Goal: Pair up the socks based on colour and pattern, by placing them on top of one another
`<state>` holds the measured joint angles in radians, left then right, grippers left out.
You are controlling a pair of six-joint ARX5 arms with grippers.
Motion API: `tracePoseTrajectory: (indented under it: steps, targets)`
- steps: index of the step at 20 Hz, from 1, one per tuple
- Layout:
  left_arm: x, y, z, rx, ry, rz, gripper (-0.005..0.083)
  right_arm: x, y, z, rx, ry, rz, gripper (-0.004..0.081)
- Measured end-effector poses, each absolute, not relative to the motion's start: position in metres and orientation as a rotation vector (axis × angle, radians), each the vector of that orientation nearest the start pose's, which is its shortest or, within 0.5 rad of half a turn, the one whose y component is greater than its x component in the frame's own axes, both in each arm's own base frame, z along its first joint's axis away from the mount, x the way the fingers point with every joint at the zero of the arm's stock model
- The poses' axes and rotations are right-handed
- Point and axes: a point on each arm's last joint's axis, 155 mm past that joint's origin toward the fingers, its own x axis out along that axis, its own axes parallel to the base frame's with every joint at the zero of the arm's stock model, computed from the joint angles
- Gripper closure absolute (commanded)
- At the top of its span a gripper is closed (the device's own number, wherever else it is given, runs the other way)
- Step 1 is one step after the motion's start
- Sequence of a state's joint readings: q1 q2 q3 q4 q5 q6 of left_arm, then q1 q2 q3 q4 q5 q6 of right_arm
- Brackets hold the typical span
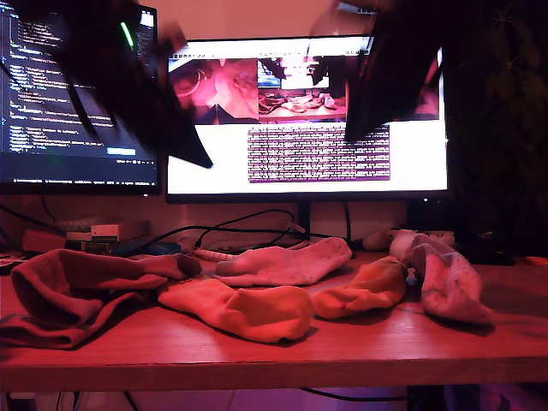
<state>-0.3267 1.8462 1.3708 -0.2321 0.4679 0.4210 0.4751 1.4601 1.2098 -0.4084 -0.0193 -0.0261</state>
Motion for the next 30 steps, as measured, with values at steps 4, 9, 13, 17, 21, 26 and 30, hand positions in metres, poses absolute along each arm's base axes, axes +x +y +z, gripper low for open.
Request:
tracePoseTrajectory:
  steps: [4,9,13,17,21,26,30]
  targets:
    - [0.471,-0.257,0.116,0.444,0.468,-1.002,0.0662,0.360,0.191,0.229,-0.160,0.568,0.491,0.0781]
    - [0.475,-0.259,0.084,0.481,0.477,-1.033,0.0394,0.314,0.167,0.236,-0.153,0.538,0.493,0.0780]
    - [0.479,-0.257,0.055,0.485,0.536,-1.019,0.0394,0.292,0.156,0.270,-0.133,0.448,0.496,0.0780]
    - [0.496,-0.258,0.044,0.488,0.578,-0.971,0.0489,0.291,0.157,0.260,-0.143,0.486,0.503,0.0781]
    - [0.492,-0.264,0.041,0.499,0.598,-0.975,0.0792,0.288,0.160,0.259,-0.140,0.492,0.524,0.0781]
    - [0.469,-0.274,0.040,0.455,0.752,-1.008,0.0794,0.289,0.160,0.259,-0.228,0.469,0.548,0.0780]
    - [0.465,-0.291,0.087,0.379,0.821,-1.020,0.0794,0.298,0.165,0.237,-0.321,0.513,0.573,0.0708]
